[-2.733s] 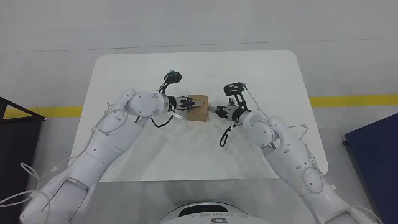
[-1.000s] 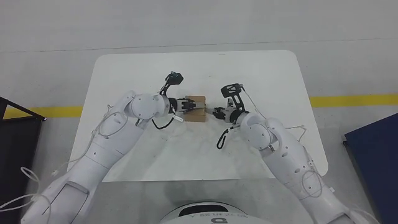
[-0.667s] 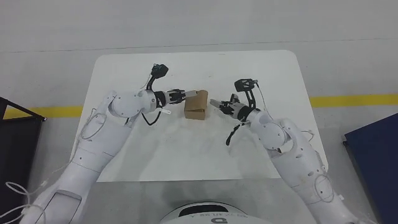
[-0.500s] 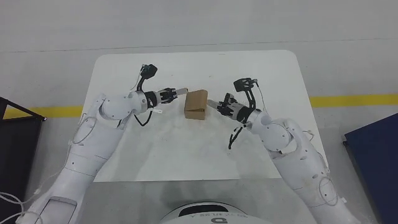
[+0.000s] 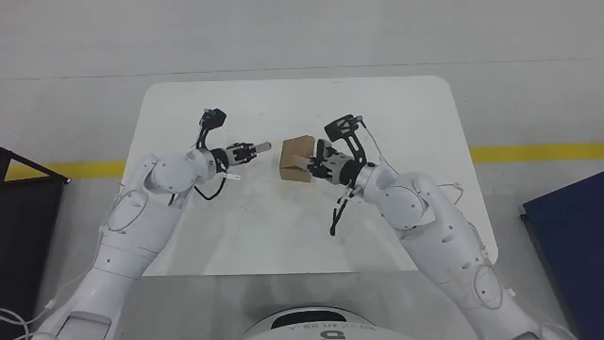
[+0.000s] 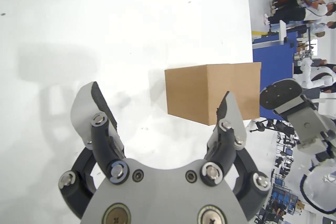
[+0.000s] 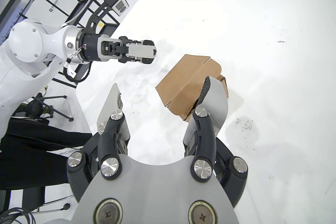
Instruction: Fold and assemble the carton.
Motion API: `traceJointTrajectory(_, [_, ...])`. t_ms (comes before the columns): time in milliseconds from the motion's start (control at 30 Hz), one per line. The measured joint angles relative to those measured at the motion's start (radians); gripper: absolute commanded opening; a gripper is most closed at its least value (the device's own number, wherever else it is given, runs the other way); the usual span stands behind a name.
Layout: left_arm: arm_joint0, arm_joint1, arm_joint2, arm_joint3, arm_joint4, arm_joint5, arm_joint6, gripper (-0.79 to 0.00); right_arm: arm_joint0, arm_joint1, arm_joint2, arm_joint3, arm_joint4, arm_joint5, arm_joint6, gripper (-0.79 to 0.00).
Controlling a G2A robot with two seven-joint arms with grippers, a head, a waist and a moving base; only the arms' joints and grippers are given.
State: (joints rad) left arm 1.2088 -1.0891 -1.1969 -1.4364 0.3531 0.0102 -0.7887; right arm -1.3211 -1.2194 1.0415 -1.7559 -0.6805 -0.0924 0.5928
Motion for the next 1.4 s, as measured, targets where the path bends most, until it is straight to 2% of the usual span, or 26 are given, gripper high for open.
traceJointTrajectory(467, [-0.038, -0.02, 0.092, 0.038, 0.023, 0.03, -0.016, -0.003, 0.064, -0.019, -0.053, 0.072, 0.018, 0.033, -0.011, -0.225])
traceJointTrajectory(733, [-0.05, -0.027, 0.113, 0.038, 0.003, 0.022, -0.017, -0.003, 0.084, -0.027, -0.065, 0.107, 0.045, 0.039, -0.012, -0.289])
traceJointTrajectory(833, [-0.049, -0.027, 0.115, 0.036, 0.002, 0.02, -0.017, -0.003, 0.087, -0.028, -0.066, 0.113, 0.052, 0.042, -0.015, -0.397])
traceJointTrajectory(867, [-0.049, -0.027, 0.115, 0.035, 0.003, 0.019, -0.018, 0.0, 0.087, -0.029, -0.065, 0.115, 0.054, 0.043, -0.016, -0.477])
traceJointTrajectory(967, [-0.047, -0.027, 0.116, 0.033, 0.004, 0.016, -0.019, 0.0, 0.085, -0.029, -0.063, 0.119, 0.062, 0.047, -0.015, -0.785])
traceJointTrajectory(1400, [-0.037, -0.025, 0.103, 0.023, -0.004, 0.004, -0.019, 0.0, 0.073, -0.033, -0.02, 0.121, 0.226, 0.109, 0.025, -0.785])
